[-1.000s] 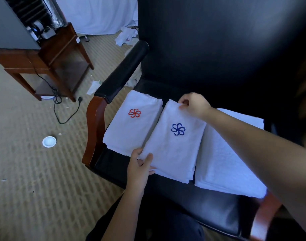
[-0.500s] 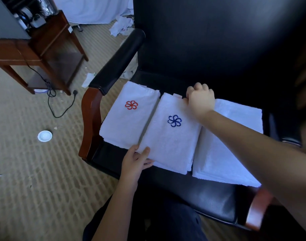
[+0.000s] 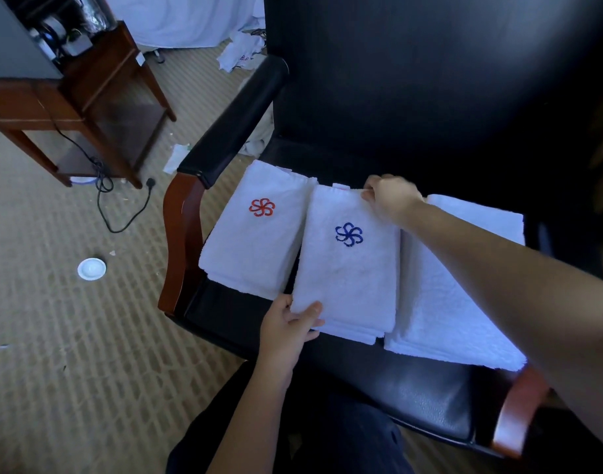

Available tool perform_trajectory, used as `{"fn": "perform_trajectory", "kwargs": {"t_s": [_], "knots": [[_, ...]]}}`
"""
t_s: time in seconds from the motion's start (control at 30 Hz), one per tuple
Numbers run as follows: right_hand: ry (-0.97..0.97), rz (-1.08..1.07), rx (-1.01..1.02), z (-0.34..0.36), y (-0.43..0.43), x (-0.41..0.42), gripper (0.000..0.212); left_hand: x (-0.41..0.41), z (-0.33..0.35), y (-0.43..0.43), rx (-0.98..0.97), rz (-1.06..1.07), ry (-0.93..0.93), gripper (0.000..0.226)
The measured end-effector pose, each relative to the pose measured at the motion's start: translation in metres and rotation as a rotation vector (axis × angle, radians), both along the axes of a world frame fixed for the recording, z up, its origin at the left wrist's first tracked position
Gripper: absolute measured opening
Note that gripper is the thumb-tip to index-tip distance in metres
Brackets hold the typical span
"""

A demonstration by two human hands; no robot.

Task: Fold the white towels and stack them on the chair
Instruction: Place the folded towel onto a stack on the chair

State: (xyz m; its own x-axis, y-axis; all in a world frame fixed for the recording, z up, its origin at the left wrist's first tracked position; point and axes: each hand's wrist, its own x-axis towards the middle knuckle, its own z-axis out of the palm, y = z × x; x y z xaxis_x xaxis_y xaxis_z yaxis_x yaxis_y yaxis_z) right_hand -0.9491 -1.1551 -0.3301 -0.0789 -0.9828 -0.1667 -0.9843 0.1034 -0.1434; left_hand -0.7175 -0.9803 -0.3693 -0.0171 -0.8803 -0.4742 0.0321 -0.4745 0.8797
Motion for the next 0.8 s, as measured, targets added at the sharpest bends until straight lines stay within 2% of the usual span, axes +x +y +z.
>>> {"fn": "perform_trajectory", "kwargs": {"t_s": [0.13, 0.3, 0.5, 0.67, 0.8], "knots": [[0.069, 0.008, -0.02, -0.014, 0.01, -0.005, 0.038, 0.005, -0.012, -0.002, -0.051, -0.003, -0.197, 0.019], [0.074, 0.029, 0.01, -0.014, 0.009, -0.005, 0.036, 0.01, -0.019, -0.005, -0.084, -0.059, -0.308, 0.024], [0.162, 0.003, 0.001, -0.014, 0.014, -0.004, 0.037, 0.008, -0.022, -0.007, -0.102, -0.052, -0.33, 0.031], [0.147, -0.014, -0.088, -0.009, 0.027, 0.001, 0.032, 0.013, -0.017, -0.007, -0.072, -0.049, -0.312, 0.031], [0.102, 0.008, -0.178, 0.006, 0.052, 0.008, 0.038, 0.023, -0.005, -0.002, -0.155, -0.059, -0.477, 0.023]]}}
